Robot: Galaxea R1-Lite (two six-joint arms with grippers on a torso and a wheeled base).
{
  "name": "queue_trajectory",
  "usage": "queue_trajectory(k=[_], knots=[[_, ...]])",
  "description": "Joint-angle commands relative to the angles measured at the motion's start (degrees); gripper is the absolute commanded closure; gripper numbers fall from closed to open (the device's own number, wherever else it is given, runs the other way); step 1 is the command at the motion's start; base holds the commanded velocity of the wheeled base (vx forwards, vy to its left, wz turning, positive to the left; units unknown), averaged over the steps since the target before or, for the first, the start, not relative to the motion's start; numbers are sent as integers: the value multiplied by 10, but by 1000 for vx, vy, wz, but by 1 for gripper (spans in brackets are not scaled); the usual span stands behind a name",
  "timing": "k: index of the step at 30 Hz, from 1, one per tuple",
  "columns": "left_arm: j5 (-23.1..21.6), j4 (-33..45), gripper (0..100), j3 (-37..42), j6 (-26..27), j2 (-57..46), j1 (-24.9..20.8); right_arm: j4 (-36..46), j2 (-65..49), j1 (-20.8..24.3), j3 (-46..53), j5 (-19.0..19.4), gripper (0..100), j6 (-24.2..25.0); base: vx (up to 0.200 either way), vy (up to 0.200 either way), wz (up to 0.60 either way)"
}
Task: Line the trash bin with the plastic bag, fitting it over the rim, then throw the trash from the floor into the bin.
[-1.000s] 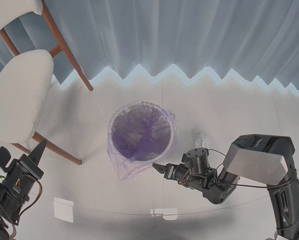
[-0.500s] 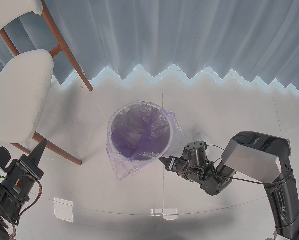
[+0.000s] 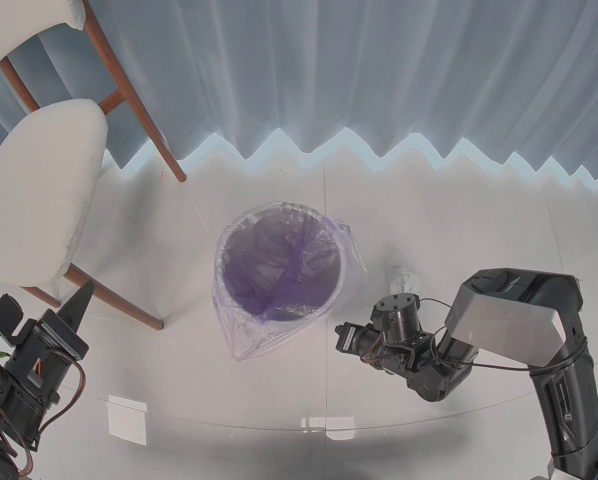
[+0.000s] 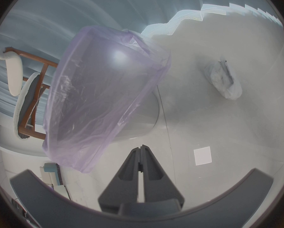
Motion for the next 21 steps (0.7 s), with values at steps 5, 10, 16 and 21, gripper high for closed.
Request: queue_trajectory(k=[5, 10, 16, 21], knots=[[-1, 4, 100, 10, -1, 5, 0, -48, -23, 6, 62, 2, 0, -1, 0, 0, 0], [-1, 4, 100, 10, -1, 5, -1, -84, -16, 0, 58, 1, 0, 3, 0, 0, 0], [-1, 4, 100, 10, -1, 5, -1, -82, -9, -1, 39, 1, 0, 3, 0, 0, 0], [-1, 4, 100, 10, -1, 4, 0, -79, 14, -8, 5, 0, 0, -1, 0, 0, 0]])
